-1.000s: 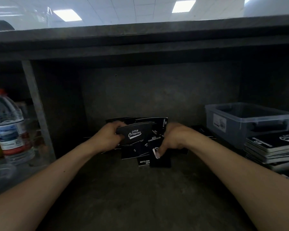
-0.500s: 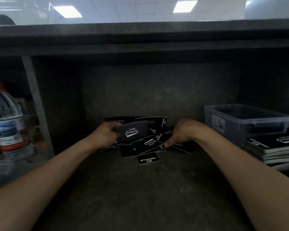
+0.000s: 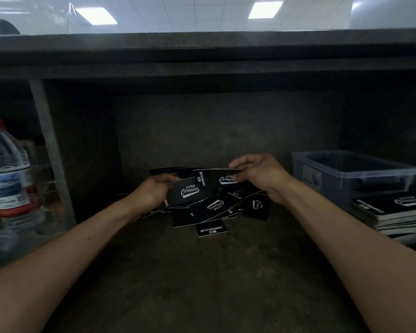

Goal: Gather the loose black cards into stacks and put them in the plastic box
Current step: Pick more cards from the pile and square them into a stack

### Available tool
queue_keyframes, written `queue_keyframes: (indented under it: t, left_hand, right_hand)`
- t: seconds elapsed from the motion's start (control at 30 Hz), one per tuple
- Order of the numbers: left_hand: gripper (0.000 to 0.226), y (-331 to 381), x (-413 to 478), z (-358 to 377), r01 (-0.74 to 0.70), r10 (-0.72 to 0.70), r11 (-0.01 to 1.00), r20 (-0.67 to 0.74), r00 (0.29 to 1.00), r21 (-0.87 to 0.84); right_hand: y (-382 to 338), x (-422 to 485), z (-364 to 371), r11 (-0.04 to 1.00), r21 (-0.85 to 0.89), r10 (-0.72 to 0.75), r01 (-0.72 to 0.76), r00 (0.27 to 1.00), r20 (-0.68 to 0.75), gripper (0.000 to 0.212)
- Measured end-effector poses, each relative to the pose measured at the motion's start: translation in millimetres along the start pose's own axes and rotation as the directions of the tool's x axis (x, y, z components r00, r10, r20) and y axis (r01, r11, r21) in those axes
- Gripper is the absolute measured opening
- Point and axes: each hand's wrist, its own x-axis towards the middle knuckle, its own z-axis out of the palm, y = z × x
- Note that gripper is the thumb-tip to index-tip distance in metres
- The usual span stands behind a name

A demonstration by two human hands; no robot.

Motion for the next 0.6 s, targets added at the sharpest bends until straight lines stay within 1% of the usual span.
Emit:
queue_keyframes:
  t: [0.07,0.1,0.13,0.2,0.27,0.3,0.33,0.37,0.4,0.43,0.47,0.53,0.6]
  left_hand:
    - [0.025,5,-1,2,-0.016,0.015,1.000,0.062,0.998,0.006]
    - [0.019,5,-3,3,-0.046,0.042,0.998,0.088,0.995,0.043]
    - [0.012,6,-6,4,-0.085,0.076,0.993,0.105,0.992,0.087]
    - [0.018,3,-8,6,-0.181,0.161,0.967,0.124,0.979,0.176]
    - [0.015,1,-9,6,-0.236,0.214,0.940,0.112,0.970,0.245]
    - [0.017,1,-8,5,-0.225,0.210,0.938,0.084,0.974,0.264]
    - [0.021,1,-7,1,-0.189,0.184,0.947,0.044,0.982,0.261]
    - [0.025,1,-5,-2,-0.143,0.145,0.960,0.010,0.989,0.240]
    - [0.029,0,-2,-5,-0.105,0.111,0.971,-0.015,0.994,0.213]
    - [0.032,-2,0,-7,-0.080,0.087,0.978,-0.027,0.996,0.192]
    - [0.032,-3,0,-8,-0.064,0.070,0.981,-0.025,0.997,0.182]
    - [0.028,-5,-1,-6,-0.056,0.055,0.982,0.008,0.998,0.183]
    - [0.023,-7,-1,-3,-0.075,0.070,0.978,0.034,0.997,0.195]
  right_hand:
    - [12,1,11,0.999,0.020,-0.032,0.032,0.999,0.015,0.034]
    - [20,2,17,0.999,0.024,-0.049,0.048,0.999,0.014,0.038]
    - [26,3,23,0.998,0.004,-0.068,0.068,0.998,0.004,0.043]
    - [31,6,30,0.991,-0.076,-0.114,0.112,0.993,-0.032,0.052]
    - [30,9,31,0.976,-0.160,-0.158,0.148,0.986,-0.051,0.057]
    - [29,10,28,0.963,-0.219,-0.168,0.159,0.985,-0.025,0.059]
    - [28,9,24,0.943,-0.288,-0.159,0.166,0.986,0.045,0.059]
    - [28,8,20,0.920,-0.353,-0.121,0.170,0.980,0.157,0.057]
    - [27,6,17,0.894,-0.411,-0.062,0.176,0.959,0.278,0.054]
    - [26,5,14,0.869,-0.458,-0.004,0.186,0.929,0.369,0.052]
    - [23,4,12,0.850,-0.490,0.035,0.192,0.908,0.416,0.051]
    - [17,4,8,0.836,-0.524,0.091,0.163,0.901,0.425,0.055]
    - [11,2,3,0.796,-0.588,0.143,0.148,0.897,0.419,0.053]
